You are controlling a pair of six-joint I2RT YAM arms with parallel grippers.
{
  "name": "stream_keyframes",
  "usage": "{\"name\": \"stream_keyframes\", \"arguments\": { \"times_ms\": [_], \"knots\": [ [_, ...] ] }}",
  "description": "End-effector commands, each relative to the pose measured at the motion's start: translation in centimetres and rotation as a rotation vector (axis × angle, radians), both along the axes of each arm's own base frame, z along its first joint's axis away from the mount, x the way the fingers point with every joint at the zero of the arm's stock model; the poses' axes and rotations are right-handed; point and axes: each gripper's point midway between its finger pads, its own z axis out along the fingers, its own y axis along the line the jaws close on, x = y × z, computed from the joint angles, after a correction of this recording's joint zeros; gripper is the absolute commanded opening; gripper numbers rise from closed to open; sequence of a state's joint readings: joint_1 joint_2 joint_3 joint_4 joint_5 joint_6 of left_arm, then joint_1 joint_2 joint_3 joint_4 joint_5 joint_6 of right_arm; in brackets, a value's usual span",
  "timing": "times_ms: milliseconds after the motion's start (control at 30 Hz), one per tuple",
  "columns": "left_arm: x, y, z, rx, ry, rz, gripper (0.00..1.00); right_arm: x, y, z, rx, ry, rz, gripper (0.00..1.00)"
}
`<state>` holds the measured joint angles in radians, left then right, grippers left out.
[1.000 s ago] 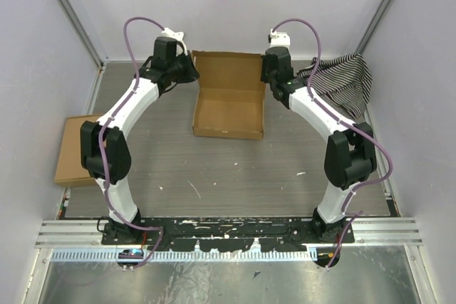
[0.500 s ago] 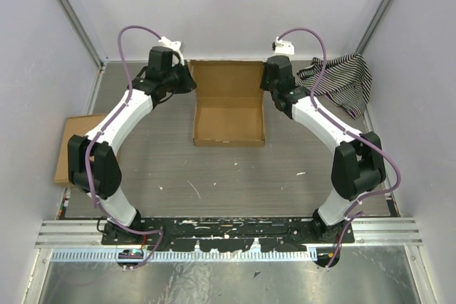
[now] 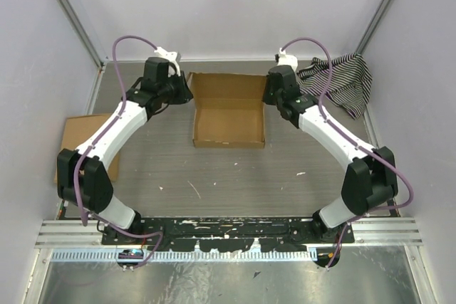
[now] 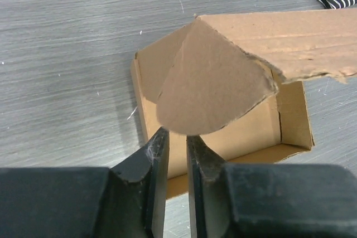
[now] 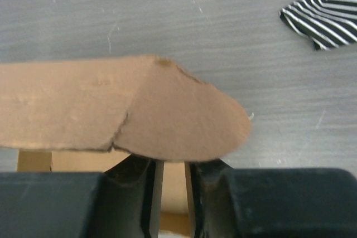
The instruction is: Fold the paper box
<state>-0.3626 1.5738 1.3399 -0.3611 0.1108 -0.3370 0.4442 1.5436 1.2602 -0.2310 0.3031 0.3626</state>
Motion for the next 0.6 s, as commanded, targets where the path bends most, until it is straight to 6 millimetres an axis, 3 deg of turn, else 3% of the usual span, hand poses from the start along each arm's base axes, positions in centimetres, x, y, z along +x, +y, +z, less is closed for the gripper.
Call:
{"name": "stream_keyframes", "arguments": {
  "times_ms": [0, 67, 200, 367, 467, 567],
  "knots": [
    [-1.8, 0.7, 1.1, 0.001, -0.016, 0.002, 0.29, -3.6, -0.5, 0.7, 0.016, 0.06, 0.031, 0.28],
    [-2.8, 1.1, 0.9, 0.003, -0.005, 0.004, 0.36, -4.9, -0.7, 0.0, 0.013, 0.099, 0.05, 0.31],
    [-5.5, 2.0, 1.0, 0.004, 0.008, 0.003, 0.41, -7.9, -0.5, -0.8, 0.037, 0.165, 0.107, 0.35],
    [-8.7, 3.5, 2.9, -0.02, -0.047, 0.021, 0.45, -12.0, -1.9, -0.7, 0.042, 0.206, 0.128, 0.37],
    [-9.7, 4.8, 3.8, -0.004, -0.082, 0.062, 0.47, -14.0, -3.4, 0.5, 0.038, 0.176, 0.106, 0.37],
    [-9.6, 5.6, 5.6, 0.01, -0.112, 0.103, 0.49, -14.5, -5.0, 2.8, 0.034, 0.119, 0.045, 0.37]
  ]
}}
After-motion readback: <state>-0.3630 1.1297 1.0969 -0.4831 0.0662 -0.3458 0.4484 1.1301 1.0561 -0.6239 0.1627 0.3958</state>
